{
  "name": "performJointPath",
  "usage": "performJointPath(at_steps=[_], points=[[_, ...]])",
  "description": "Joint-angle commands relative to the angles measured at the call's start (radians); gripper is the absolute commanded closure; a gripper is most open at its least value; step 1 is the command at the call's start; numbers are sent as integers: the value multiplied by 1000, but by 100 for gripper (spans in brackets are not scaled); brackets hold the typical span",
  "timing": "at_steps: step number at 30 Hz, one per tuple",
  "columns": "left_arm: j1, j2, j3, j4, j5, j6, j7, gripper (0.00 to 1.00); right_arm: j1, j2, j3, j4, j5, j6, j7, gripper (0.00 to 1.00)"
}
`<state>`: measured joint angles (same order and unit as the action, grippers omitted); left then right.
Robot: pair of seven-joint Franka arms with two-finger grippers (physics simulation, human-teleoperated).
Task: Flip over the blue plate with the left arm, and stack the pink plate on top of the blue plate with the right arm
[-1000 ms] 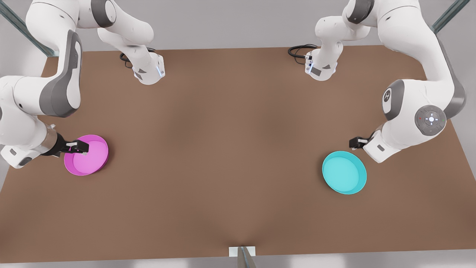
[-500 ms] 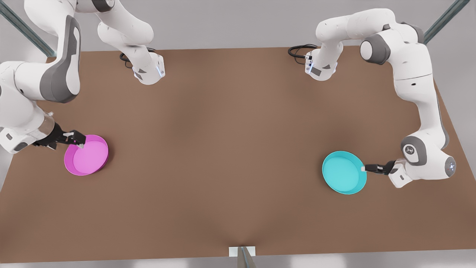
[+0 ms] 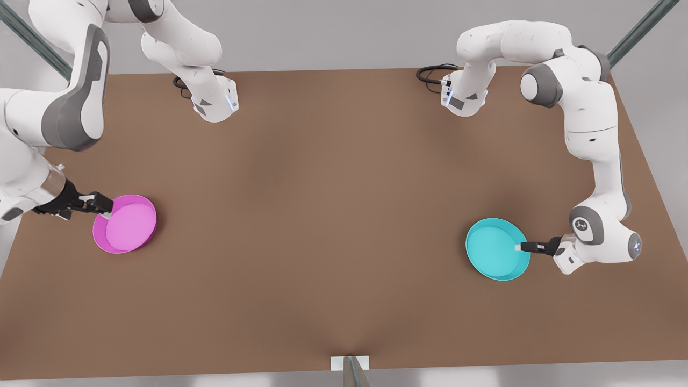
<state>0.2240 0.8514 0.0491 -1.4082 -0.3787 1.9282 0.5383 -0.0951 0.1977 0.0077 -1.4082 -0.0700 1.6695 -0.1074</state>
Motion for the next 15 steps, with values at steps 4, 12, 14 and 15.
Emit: performJointPath(at_steps=[4, 12, 14, 15], points=[[0, 6, -2, 0, 0, 0, -1, 48, -8, 2, 0, 3, -1, 3, 0, 0], [-2, 11, -2, 0, 1, -2, -3, 52, -6, 22, 0, 17, 4, 3, 2, 0], [-3, 12, -2, 0, 1, 0, -3, 54, -6, 22, 0, 17, 4, 3, 2, 0], [-3, 12, -2, 0, 1, 0, -4, 58, -3, 23, 0, 18, 7, 3, 2, 0]])
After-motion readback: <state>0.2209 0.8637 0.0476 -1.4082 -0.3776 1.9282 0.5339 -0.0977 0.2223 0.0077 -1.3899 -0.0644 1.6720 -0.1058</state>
